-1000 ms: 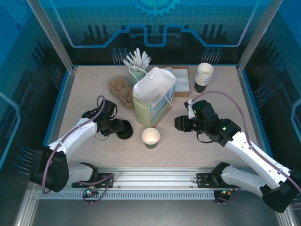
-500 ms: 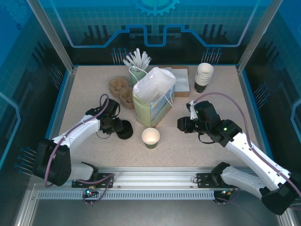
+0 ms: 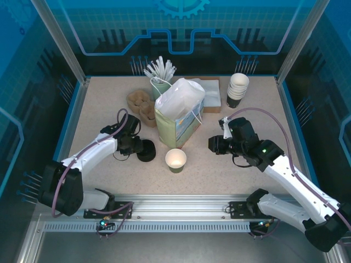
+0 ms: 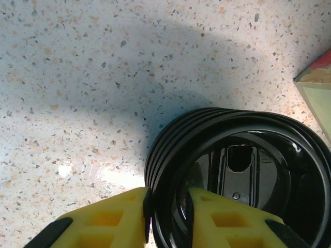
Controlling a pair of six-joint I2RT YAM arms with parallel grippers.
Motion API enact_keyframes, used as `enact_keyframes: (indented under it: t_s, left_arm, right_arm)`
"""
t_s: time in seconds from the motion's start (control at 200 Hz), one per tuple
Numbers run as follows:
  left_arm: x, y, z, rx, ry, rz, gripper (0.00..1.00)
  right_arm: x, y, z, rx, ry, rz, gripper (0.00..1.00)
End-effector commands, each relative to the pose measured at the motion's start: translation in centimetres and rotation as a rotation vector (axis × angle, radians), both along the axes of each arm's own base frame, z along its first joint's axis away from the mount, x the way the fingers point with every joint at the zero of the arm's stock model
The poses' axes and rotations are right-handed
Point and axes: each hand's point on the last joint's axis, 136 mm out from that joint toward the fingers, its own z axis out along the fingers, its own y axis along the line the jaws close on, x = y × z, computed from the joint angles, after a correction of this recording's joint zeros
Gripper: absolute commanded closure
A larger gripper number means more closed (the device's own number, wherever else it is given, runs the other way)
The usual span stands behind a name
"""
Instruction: Pack the takeout coffee
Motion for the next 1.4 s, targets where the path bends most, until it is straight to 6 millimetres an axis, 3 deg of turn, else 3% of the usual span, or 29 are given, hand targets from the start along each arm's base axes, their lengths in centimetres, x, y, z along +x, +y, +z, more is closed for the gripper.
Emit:
enact_keyframes:
  t_s: [0.0,0.45,0.695,0.88,1.126,1.396]
  left_arm:
    - [0.3,-0.1,0.6,0.022,-0.006,-0.012,0.75]
    - [0.1,-0.2,1.3,0.031,-0.021,-0.019,0.85]
    - [-0.2,0.0,2.3,0.035,-0.034,-0.023,0.85]
    - [-0.9,-0.2,4.6,0.042,-0.058,-0.044,0.85]
    - [-3.3,-0.1,8.4,0.081,-0.078,-0.098,0.85]
    - [-5.8,-1.6,11.8,0.073,-0.117,-0.151,0.85]
  right_arm:
    - [-0.4,-0.4,-0.2,0.004,0.009,0.002,0.75]
    - [-0.5,0.1,0.5,0.053,0.017,0.009,0.77]
    - [-0.5,0.9,1.1,0.095,0.030,0.018,0.78]
    - [-0.5,2.2,2.1,0.166,0.073,0.031,0.78]
    - [-0.8,3.8,4.6,0.229,0.080,0.045,0.77]
    - [-1.9,7.0,6.5,0.244,0.111,0.097,0.72]
